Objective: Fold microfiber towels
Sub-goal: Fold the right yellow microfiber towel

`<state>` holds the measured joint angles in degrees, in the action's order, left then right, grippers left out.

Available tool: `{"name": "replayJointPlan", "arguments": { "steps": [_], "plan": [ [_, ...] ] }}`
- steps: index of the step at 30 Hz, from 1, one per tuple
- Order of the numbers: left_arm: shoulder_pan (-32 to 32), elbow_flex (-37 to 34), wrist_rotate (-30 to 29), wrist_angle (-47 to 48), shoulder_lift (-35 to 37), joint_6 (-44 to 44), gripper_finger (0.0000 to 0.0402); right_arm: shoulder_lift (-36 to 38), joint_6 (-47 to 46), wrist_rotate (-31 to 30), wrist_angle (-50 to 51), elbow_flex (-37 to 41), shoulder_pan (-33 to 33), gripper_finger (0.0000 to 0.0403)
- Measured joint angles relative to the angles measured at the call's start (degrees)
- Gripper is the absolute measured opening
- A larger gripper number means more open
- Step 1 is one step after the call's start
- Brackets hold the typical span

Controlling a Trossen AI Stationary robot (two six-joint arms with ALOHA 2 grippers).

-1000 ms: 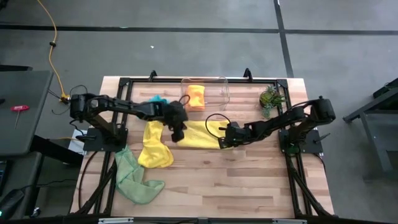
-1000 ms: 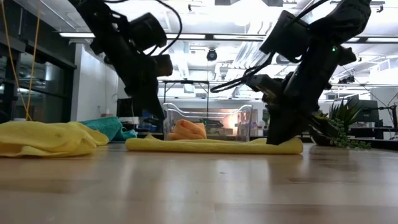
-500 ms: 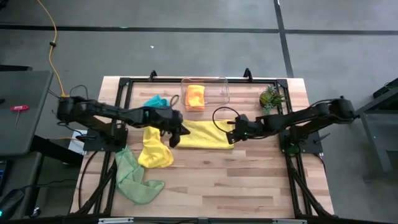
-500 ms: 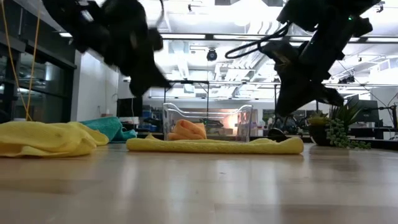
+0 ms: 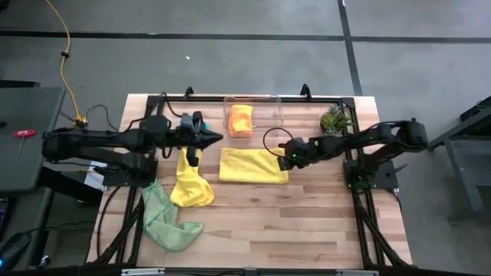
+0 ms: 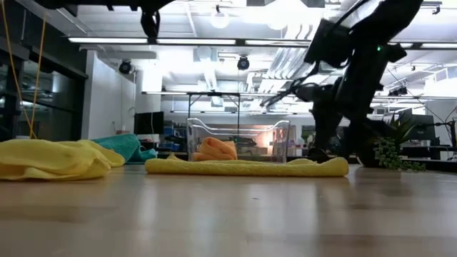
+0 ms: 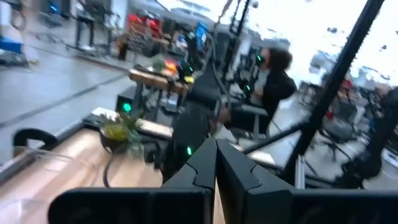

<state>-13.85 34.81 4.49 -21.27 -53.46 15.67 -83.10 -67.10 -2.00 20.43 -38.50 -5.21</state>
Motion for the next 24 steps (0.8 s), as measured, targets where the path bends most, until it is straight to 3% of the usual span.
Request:
{"name": "replayJointPlan", "arguments": {
  "steps": [6,13,18,21,24],
  "plan": [
    [0.00,0.00,-0.17,0.32,0.77,0.73,0.0000,-5.16,0.32,-0.72,-0.13,-3.60,0.77,0.0204],
    [0.00,0.00,-0.19,1.60,0.77,2.19,0.0000,-12.32,-2.75,-2.65,6.59,-9.43,1.30,0.0204],
    [0.01,0.00,-0.19,2.34,0.77,2.20,0.0000,-13.50,-2.98,-3.80,8.14,-11.31,1.99,0.0200],
    [0.00,0.00,-0.19,3.06,0.77,2.20,0.0000,-13.67,-3.63,-4.88,9.58,-11.82,2.27,0.0171],
    [0.00,0.00,-0.19,3.50,0.77,1.62,0.0000,-13.69,-4.36,-6.02,11.48,-11.82,2.44,0.0115]
  ]
}}
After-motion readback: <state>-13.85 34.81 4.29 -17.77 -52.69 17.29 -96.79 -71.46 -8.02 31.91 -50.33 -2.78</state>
